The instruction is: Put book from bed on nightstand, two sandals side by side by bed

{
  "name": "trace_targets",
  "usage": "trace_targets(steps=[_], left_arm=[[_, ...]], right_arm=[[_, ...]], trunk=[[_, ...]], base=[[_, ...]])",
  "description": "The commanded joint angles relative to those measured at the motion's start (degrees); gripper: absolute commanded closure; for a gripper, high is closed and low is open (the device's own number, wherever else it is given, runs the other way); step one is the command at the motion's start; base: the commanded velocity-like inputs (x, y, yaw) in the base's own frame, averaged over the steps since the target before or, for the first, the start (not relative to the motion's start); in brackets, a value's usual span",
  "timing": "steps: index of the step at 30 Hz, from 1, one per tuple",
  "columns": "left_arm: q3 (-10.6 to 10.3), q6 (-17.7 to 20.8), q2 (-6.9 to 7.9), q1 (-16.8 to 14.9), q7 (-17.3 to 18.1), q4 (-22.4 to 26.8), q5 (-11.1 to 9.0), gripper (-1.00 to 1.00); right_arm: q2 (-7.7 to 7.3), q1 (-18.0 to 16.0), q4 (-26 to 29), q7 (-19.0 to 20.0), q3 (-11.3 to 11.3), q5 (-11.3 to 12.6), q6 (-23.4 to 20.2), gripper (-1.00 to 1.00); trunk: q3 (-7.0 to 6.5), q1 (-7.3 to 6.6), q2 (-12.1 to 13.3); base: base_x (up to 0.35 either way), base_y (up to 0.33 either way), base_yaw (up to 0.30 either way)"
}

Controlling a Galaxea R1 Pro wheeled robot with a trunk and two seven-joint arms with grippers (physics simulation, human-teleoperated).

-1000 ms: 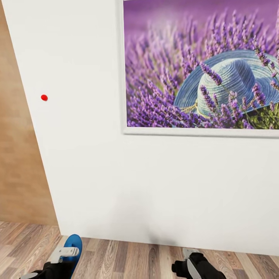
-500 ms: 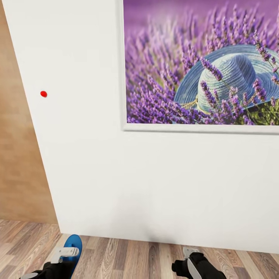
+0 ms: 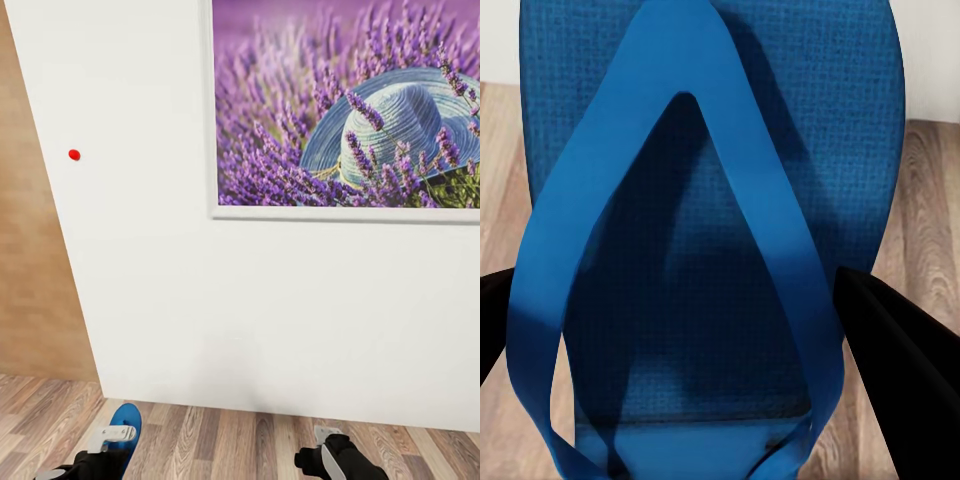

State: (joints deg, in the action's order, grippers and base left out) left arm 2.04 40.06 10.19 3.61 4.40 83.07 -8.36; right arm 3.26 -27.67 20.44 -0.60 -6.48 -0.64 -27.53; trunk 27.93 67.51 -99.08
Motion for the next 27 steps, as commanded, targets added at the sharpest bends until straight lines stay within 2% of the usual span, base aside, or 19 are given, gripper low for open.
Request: trace_targets(steps=[1,27], left_arm=[[0.08,0.28,0.0,0.0,0.13,0.07,-0.34,1.0],[0.1,0.28,-0.02,0.0,0.17,0.07,-0.44,1.0]], right_arm=[[0.07,-0.02,0.11,-0.05,-0.37,-0.06,-0.26,-1.0],[0.25,0.02,0.08,0.03,-0.17,-0.06,0.08,-1.0]], trunk=[[0.24,0.23,-0.45],[4.9,5.94,-10.87]], base=[[0.0,0.0,0.0],[0.0,0.0,0.0]])
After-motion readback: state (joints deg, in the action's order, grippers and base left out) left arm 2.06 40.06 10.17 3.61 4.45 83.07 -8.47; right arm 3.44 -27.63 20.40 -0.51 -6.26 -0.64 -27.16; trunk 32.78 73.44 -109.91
